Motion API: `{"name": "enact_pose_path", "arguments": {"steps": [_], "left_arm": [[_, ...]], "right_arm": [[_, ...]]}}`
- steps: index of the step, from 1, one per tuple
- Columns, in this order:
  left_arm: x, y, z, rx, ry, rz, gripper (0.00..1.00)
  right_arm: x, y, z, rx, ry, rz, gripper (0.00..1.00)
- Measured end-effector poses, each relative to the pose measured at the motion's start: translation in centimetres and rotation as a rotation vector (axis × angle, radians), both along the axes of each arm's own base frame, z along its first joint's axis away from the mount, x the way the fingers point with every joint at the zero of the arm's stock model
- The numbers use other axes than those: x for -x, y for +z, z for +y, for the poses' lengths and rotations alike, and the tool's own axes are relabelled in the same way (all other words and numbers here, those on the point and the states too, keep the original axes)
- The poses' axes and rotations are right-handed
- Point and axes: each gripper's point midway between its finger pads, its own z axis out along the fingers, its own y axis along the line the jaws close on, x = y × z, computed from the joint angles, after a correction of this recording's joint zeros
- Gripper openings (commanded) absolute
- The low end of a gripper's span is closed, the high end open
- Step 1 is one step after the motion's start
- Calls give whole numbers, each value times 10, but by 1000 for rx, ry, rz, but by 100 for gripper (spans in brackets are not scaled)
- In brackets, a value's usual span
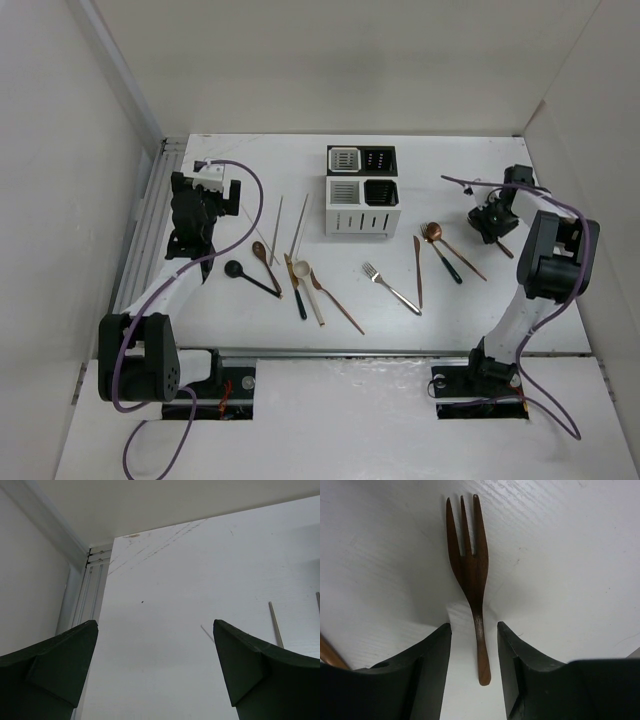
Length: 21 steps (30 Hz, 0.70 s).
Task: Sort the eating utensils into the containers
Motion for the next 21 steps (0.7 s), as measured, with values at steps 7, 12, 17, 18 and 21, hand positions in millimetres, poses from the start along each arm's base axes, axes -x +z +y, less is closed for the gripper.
{"name": "enact_pose_path", "arguments": {"steps": [7,12,17,18,21], "left_arm": [[0,-2,0,-12,-1,8,100],[1,-2,1,-34,-4,13,100],[0,-1,2,-48,-5,15,100],[0,-1,2,-48,-5,15,100],[1,-3,2,-50,-7,22,100]], "right_arm": [[-10,-2,1,-28,4,23,31],[-10,-3,6,-54,11,35,0],[-11,-2,8,-71,12,28,0],[-12,-1,10,-80,7,25,0],[-21,8,14,-114,-12,-7,0]]}}
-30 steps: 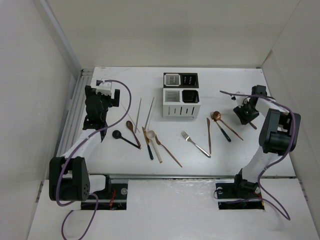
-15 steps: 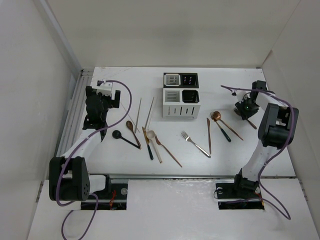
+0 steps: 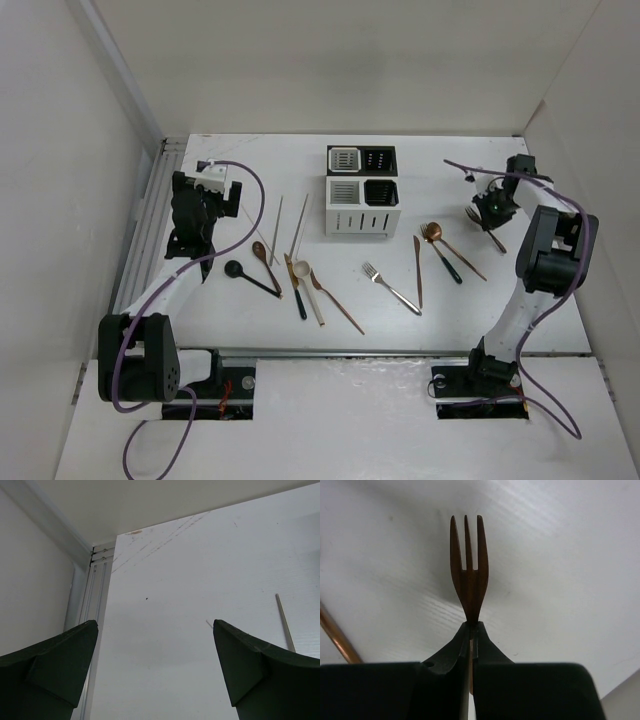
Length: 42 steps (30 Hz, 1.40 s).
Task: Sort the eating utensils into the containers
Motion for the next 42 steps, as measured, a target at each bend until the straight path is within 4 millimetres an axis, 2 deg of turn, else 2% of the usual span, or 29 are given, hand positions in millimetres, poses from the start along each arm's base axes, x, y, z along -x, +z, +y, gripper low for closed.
{"name": "enact_pose_path", "arguments": {"steps": [2,4,6,8,10,13,15,17,18,20,23,26,28,30,35,36,37,39,40,42], "left_arm": [[1,-2,0,-1,0,9,100],[1,-4,0,-2,-1,17,100],[2,-5,0,-2,0,24,100],[1,-4,0,-1,-1,30,100],[-1,1,-1,2,-6,26,100],[-5,13,-4,13,-21,4,100],[-7,20,-7,25,-31,-9,100],[-8,23,-10,38,-44,-12,100],[-8,23,-12,44,-54,-9,100],[-6,19,-16,54,-73,9,100],[-4,12,-22,68,-102,39,100],[-1,5,-28,88,-128,67,100],[0,2,-32,102,-148,82,100],[2,0,-36,115,-168,93,100],[5,-4,-46,165,-207,117,100],[5,-4,-48,177,-212,120,100],[6,-5,-49,188,-216,123,100],[6,-6,-52,207,-222,127,100],[7,-7,-53,215,-224,131,100],[9,-11,-54,229,-227,139,100]], "right_arm": [[-13,18,2,-20,-19,-55,0],[-30,46,5,-36,-47,-148,0],[-48,87,11,-43,-73,-281,0],[-66,135,29,-56,-81,-445,0],[-82,190,70,-102,-63,-638,0],[-97,272,164,-293,14,-912,0],[-101,305,215,-432,54,-1016,0],[-106,321,258,-559,84,-1077,0],[-111,323,275,-608,92,-1098,0],[-123,309,297,-661,81,-1101,0],[-146,266,314,-698,29,-1054,0],[-159,223,318,-696,-21,-996,0],[-162,204,317,-691,-48,-976,0],[-161,193,315,-686,-66,-965,0],[-155,182,313,-694,-90,-998,0],[-154,178,313,-692,-93,-996,2],[-153,176,312,-691,-95,-996,8],[-152,174,311,-693,-105,-995,24],[-152,175,311,-694,-111,-1000,37],[-153,175,308,-695,-125,-1011,49]]}}
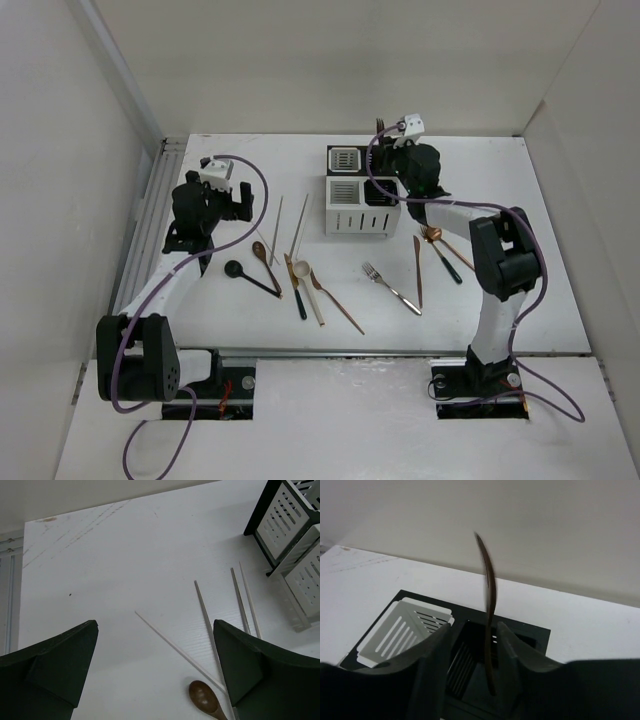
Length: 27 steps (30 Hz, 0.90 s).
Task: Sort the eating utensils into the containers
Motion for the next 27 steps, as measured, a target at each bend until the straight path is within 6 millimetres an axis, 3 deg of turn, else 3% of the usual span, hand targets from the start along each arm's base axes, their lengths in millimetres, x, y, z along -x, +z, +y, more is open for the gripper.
{"name": "enact_pose_path", "arguments": {"steps": [1,7,11,14,17,19,20,23,27], "left_arm": [[1,-2,0,5,0,6,100],[3,-10,-1,17,1,29,100],[3,-10,-1,20,2,29,100],[4,-13,-1,21,2,31,100],[8,-22,-1,23,3,49,100],[10,-27,-1,25,4,61,100],[11,-29,-1,26,4,65,100],[11,-31,-1,28,5,69,100],[11,-31,-2,29,4,62,100]], "right_arm": [[0,-1,-1,-1,-8,0,58],[12,7,-11,-6,-33,5,86],[30,56,-31,-9,-45,-35,89],[48,100,-67,15,-78,-61,91],[59,119,-116,91,-134,-30,74],[64,105,-152,184,-178,52,63],[68,88,-170,245,-198,127,61],[88,8,-209,448,-205,412,61],[138,-96,-219,608,-83,755,61]]}}
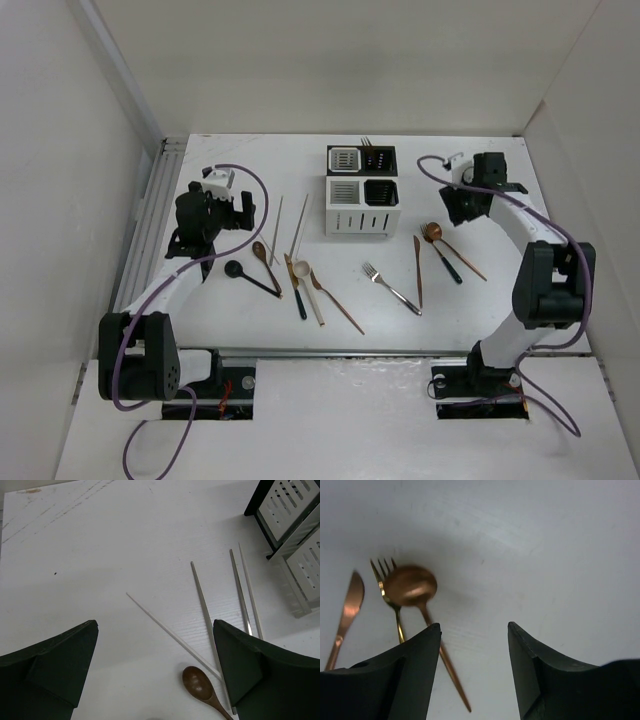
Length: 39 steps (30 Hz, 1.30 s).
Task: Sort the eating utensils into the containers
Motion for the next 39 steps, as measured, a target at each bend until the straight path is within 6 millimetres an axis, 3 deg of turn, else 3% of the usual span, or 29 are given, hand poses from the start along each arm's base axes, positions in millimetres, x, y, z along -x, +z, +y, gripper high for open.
{"name": "enact_pose_path", "arguments": {"steps": [2,4,14,19,22,24,26,28,32,39], "left_arm": [[0,-1,0,0,0,2,100],[0,-1,0,1,0,-1,100],[6,-4,1,-3,5,-12,100],[6,-1,2,-5,7,-25,100],[7,-1,2,-5,7,-24,100],[7,-1,2,-6,7,-24,100],[7,-3,2,-6,7,-21,100],[7,-3,3,-7,10,-20,100],[7,-3,3,-8,14,-20,100],[7,-3,4,-9,18,-20,100]], "right_arm": [[22,-28,-4,15,20,125,61],[33,-41,-10,23,31,187,61],[49,-92,1,-48,115,351,57],[43,-92,4,-63,133,349,55],[42,-93,4,-64,136,348,44],[40,-93,4,-66,133,346,28],[36,-94,5,-58,131,346,20],[33,-94,7,-45,134,345,0],[31,-94,16,-20,151,344,0],[31,-90,13,-35,82,340,0]]}}
